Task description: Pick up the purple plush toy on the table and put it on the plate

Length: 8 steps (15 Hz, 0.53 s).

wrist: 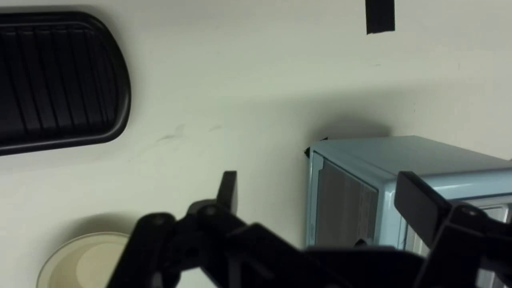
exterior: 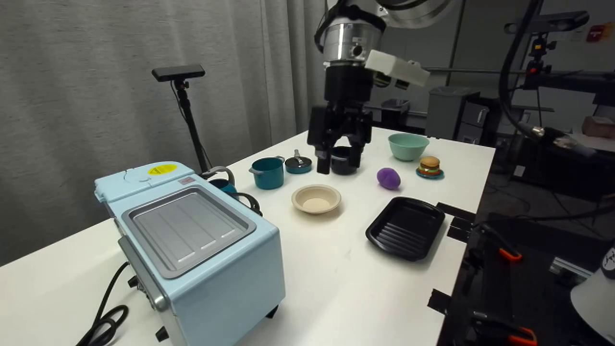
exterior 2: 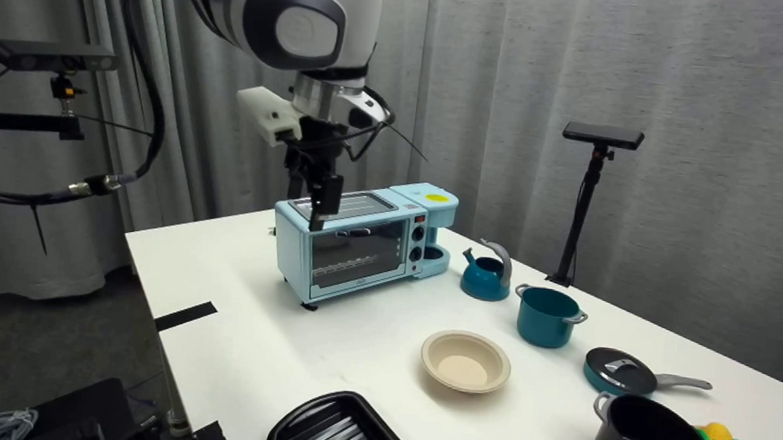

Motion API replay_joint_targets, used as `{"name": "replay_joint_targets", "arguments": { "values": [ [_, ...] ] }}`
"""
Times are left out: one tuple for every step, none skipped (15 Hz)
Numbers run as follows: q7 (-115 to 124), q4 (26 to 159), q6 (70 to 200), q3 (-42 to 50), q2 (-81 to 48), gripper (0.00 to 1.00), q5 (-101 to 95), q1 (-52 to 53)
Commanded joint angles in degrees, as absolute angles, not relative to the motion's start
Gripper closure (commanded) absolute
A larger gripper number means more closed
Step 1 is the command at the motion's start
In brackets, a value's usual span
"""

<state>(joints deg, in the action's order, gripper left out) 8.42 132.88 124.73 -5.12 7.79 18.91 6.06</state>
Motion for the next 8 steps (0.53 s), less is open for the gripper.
{"name": "replay_joint_targets", "arguments": {
  "values": [
    [7.3, 125.5, 129.1, -3.4, -1.7, 0.00, 15.4, 3.7],
    [7.4, 124.1, 130.6, -3.0, -3.8, 0.00, 14.6, 3.3],
    [7.3, 122.5, 132.1, -2.4, -6.1, 0.00, 13.9, 2.8],
    [7.2, 121.0, 133.3, -2.0, -8.3, 0.00, 13.4, 2.4],
    [6.9, 119.3, 134.7, -1.6, -10.6, 0.00, 12.9, 2.1],
    [6.9, 117.8, 135.8, -1.2, -12.6, 0.00, 12.6, 1.8],
    [6.9, 116.0, 136.7, -0.9, -14.9, 0.00, 12.4, 1.5],
    [7.2, 114.5, 137.5, -0.6, -16.8, 0.00, 12.0, 1.2]
  ]
}}
